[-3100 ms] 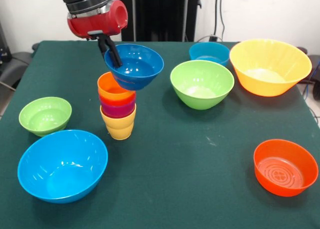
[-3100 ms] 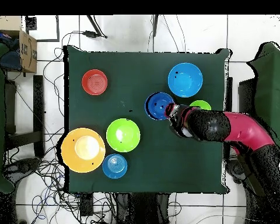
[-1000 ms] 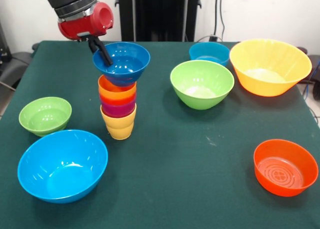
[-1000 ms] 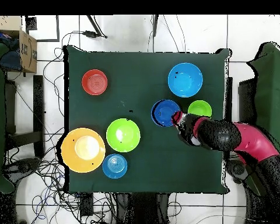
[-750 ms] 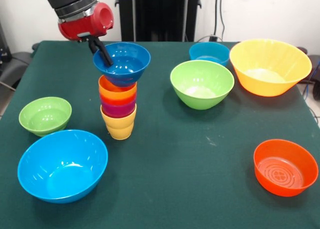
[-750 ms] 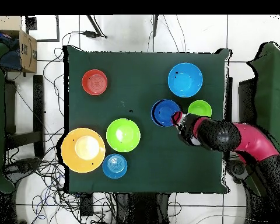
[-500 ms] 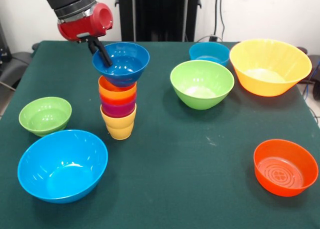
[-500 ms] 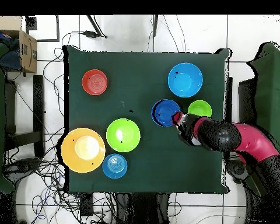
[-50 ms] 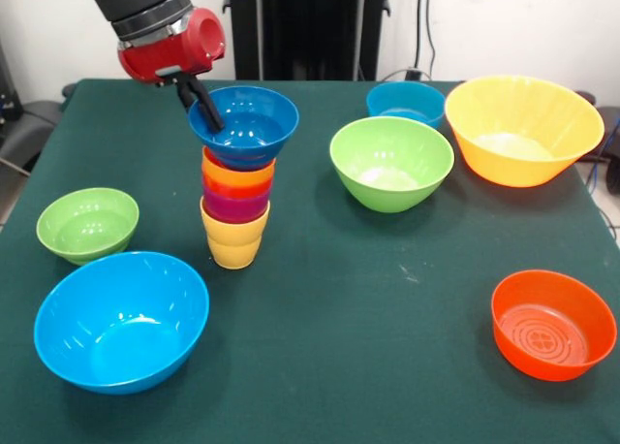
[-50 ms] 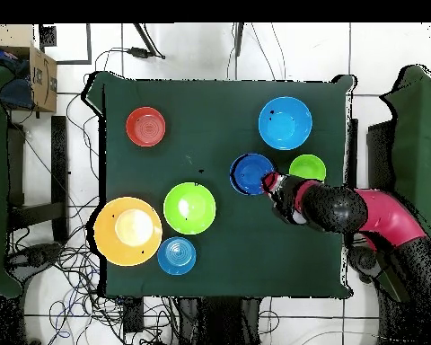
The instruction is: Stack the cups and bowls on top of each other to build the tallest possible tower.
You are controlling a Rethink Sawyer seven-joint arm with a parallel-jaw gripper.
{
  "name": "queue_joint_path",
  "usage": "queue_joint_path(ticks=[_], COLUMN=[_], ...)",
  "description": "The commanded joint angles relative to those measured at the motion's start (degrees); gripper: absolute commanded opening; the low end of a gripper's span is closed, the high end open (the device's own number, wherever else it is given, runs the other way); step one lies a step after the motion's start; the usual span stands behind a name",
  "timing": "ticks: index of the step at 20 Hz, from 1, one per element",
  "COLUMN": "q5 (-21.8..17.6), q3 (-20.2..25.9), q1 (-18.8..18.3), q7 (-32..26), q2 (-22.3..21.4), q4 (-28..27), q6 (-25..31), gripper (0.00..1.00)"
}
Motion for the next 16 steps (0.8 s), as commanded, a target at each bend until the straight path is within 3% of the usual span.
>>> queue_joint_path(ticks=[1, 16], q5=[-5.86, -6.28], q3=[-0.75, 0.00], q1=[2.21, 1.82], q7=[-18.24, -18.88], q2=[1.93, 1.58], q4=[-2.51, -3.57], q6=[5.26, 6.07], gripper=[0.00, 0.00])
